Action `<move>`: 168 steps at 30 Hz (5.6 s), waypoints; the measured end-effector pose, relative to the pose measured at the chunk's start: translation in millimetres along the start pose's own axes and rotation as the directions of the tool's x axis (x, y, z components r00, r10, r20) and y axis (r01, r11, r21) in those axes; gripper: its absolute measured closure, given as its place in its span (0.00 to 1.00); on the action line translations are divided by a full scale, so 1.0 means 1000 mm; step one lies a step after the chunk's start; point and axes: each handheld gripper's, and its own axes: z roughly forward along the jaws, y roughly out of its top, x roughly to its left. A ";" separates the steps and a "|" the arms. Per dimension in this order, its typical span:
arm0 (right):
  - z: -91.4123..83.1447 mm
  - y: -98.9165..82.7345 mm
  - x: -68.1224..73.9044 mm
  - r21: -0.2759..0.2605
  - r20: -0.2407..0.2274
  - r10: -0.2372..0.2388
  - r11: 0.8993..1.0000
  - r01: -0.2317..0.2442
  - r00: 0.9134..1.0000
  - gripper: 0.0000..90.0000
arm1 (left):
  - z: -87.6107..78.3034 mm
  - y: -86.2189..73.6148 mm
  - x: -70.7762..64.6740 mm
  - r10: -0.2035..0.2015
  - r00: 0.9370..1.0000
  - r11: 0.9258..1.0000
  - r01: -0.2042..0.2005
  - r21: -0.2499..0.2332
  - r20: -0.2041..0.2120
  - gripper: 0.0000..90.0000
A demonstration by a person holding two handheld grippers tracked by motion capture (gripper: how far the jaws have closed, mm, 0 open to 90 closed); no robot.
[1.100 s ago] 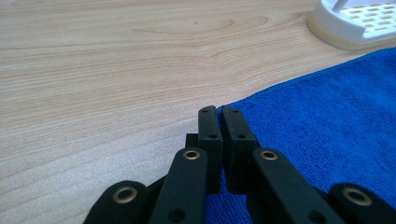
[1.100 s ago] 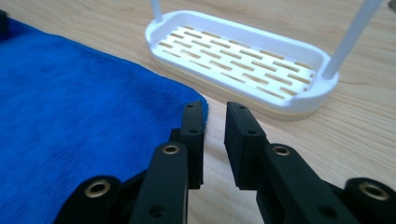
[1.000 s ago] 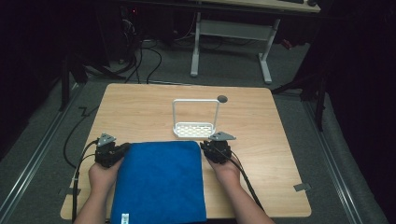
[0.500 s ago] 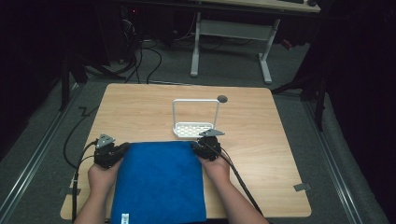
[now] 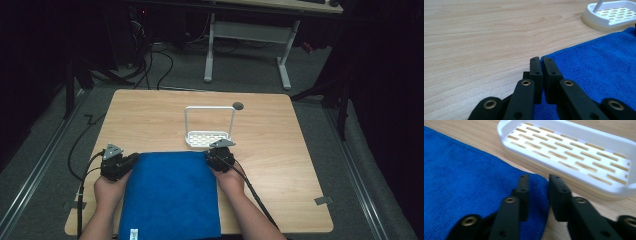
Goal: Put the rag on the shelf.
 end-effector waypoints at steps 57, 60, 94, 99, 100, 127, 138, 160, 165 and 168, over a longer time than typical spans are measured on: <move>-0.161 -0.042 -0.042 -0.452 0.016 0.071 0.890 -0.056 0.997 0.98 | -0.034 0.040 -0.104 0.188 0.978 0.957 -0.162 -0.241 0.092 0.97; -0.162 -0.042 -0.042 -0.452 0.023 0.070 0.891 -0.052 0.997 0.98 | -0.035 0.041 -0.106 0.197 0.976 0.954 -0.168 -0.249 0.094 0.97; -0.205 0.015 -0.048 -0.565 0.070 0.022 0.825 0.022 0.997 0.98 | -0.063 0.104 -0.122 0.242 0.970 0.888 -0.211 -0.409 0.027 0.97; -0.211 0.023 -0.051 -0.582 0.080 0.021 0.813 0.029 0.997 0.98 | -0.066 0.113 -0.122 0.245 0.969 0.880 -0.216 -0.422 0.014 0.97; -0.211 0.023 -0.051 -0.582 0.080 0.021 0.813 0.029 0.997 0.98 | -0.066 0.113 -0.122 0.245 0.969 0.880 -0.216 -0.422 0.014 0.97; -0.231 0.062 -0.068 -0.633 0.111 0.047 0.774 0.034 0.993 0.98 | -0.069 0.163 -0.119 0.249 0.968 0.858 -0.226 -0.461 -0.011 0.97; -0.234 0.067 -0.068 -0.639 0.112 0.046 0.768 0.037 0.993 0.98 | -0.071 0.172 -0.119 0.255 0.967 0.851 -0.234 -0.470 -0.020 0.98; -0.243 0.125 -0.092 -0.675 0.113 0.077 0.737 0.019 0.991 0.98 | -0.065 0.237 -0.112 0.291 0.951 0.804 -0.301 -0.514 -0.101 0.98; -0.237 0.139 -0.101 -0.669 0.114 0.094 0.743 0.006 0.989 0.98 | -0.055 0.250 -0.110 0.301 0.944 0.799 -0.329 -0.503 -0.138 0.98; -0.232 0.144 -0.104 -0.667 0.114 0.100 0.745 0.002 0.988 0.98 | -0.047 0.260 -0.108 0.305 0.940 0.798 -0.340 -0.498 -0.154 0.98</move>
